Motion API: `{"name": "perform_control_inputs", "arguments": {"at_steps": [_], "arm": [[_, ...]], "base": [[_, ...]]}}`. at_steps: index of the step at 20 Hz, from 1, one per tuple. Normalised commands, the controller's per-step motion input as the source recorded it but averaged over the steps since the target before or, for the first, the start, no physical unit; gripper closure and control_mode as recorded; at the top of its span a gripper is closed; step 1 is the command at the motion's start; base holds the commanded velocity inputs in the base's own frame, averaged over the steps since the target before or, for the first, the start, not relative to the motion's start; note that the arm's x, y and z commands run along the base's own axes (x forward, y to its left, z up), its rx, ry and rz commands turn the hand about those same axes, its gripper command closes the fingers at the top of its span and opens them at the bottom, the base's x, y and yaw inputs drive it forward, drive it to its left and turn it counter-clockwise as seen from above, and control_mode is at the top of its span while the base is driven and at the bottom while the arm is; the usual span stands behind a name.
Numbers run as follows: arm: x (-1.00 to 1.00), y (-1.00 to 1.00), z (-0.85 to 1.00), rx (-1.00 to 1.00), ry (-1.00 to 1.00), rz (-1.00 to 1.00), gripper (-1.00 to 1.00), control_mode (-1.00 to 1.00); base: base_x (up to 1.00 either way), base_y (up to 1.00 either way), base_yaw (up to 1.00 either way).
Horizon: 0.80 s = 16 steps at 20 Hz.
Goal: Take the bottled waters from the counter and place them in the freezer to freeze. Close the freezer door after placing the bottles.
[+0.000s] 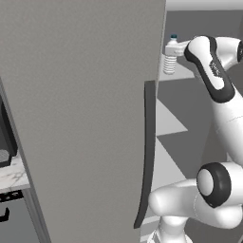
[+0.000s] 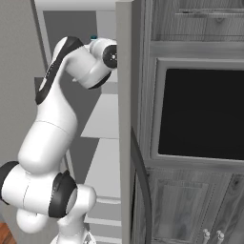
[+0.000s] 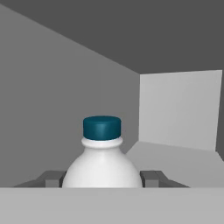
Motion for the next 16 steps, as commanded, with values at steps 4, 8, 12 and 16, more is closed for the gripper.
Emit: {"name": "perform_control_inputs", "arguments": {"at_steps": [4,8,12,16], "arm": [[0.32,0.0,-0.04,0.0,0.0,0.0,1.0,-1.0],[0.38,0.0,-0.06,0.0,0.0,0.0,1.0,-1.0],[0.43,0.0,-0.02,0.0,0.0,0.0,1.0,-1.0],[0.45,0.0,-0.02,0.0,0.0,0.0,1.0,-1.0]], "base": [[0.0,0.0,0.0],[0.0,0.0,0.0],[0.0,0.0,0.0],[0.0,0.0,0.0]]}}
